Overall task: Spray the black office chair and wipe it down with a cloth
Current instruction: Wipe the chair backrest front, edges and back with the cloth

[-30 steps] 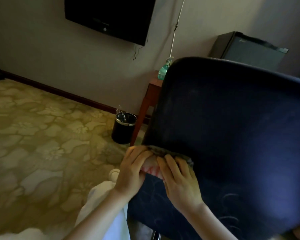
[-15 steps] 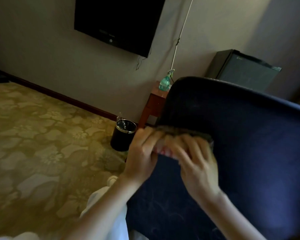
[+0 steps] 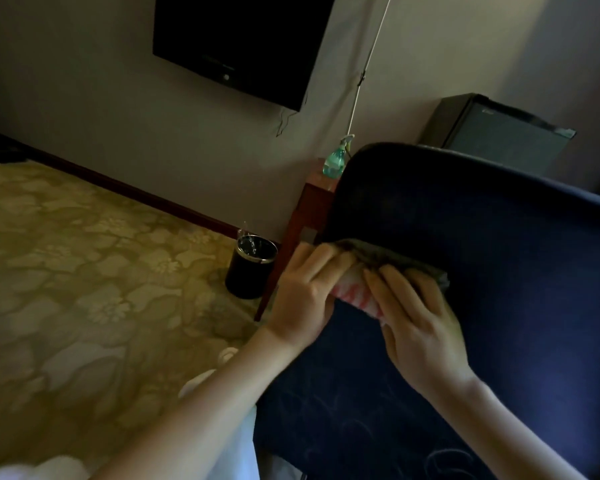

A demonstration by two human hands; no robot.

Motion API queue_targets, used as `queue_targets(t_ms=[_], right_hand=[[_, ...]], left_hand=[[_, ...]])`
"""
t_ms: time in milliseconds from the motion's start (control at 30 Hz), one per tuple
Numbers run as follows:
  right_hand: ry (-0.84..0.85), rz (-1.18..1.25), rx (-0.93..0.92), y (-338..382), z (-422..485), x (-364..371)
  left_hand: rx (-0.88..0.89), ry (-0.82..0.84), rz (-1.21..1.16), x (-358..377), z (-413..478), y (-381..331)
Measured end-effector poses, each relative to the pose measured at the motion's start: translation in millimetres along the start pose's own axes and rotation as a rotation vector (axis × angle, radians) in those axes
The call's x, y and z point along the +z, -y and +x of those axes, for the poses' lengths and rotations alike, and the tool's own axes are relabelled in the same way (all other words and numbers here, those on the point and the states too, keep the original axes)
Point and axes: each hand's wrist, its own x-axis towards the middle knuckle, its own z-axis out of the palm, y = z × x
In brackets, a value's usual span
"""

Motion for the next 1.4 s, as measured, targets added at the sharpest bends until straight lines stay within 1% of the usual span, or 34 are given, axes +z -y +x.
queue_targets(t_ms=[167,333,433,500,567,600,700,800,867,933,1000,1067,1233,1400], right_hand=[[0.035,0.052,0.074,18.9,-63.0,29.4],[0.149,0.018,0.084,34.0,-126.6,48.5],[0.206,0.000,0.085,40.7,-137.8,48.8],[0.189,0.007,0.054,38.5,-127.8,40.0],[0.135,0.028,0.022,32.2,-101.5,26.0],[0.100,0.038,0.012,28.2,-81.4,16.7],[-0.017,0.007,-0.031,15.7,-5.1,-17.0],[-0.160,-0.033,-0.073,6.8,68.4,-49.2],[-0.203,-0.068,-0.085,5.6,104.0,-61.0],[-0.183,-0.105,-0.105,9.4,120.9,-61.1],[-0.136,-0.106,-0.122,12.6,115.0,-50.6],[-0.076,-0.085,-0.126,16.2,90.9,-32.3],[0.045,-0.015,-0.081,31.6,19.5,15.7],[0.176,0.066,-0.043,53.5,-47.6,53.8]], left_hand=[[-0.070,0.054,-0.035,25.4,-64.0,-6.5],[-0.083,0.157,-0.056,36.8,-123.9,-18.1],[-0.122,0.244,-0.047,37.2,-141.0,-24.7],[-0.124,0.268,-0.040,32.8,-137.9,-25.6],[-0.154,0.231,-0.085,26.1,-119.9,-24.2],[-0.177,0.186,-0.111,21.6,-105.0,-23.5],[-0.184,-0.003,-0.147,1.4,-34.1,-22.4],[-0.095,-0.145,-0.107,-24.0,46.4,-9.2],[-0.026,-0.186,-0.125,-34.6,79.7,4.7],[-0.034,-0.202,-0.189,-37.0,86.1,11.4],[-0.085,-0.218,-0.243,-31.3,72.0,14.2],[-0.145,-0.203,-0.267,-21.8,45.3,17.8],[-0.287,-0.086,-0.268,-2.9,-27.8,28.5],[-0.371,-0.009,-0.252,8.2,-97.5,29.6]])
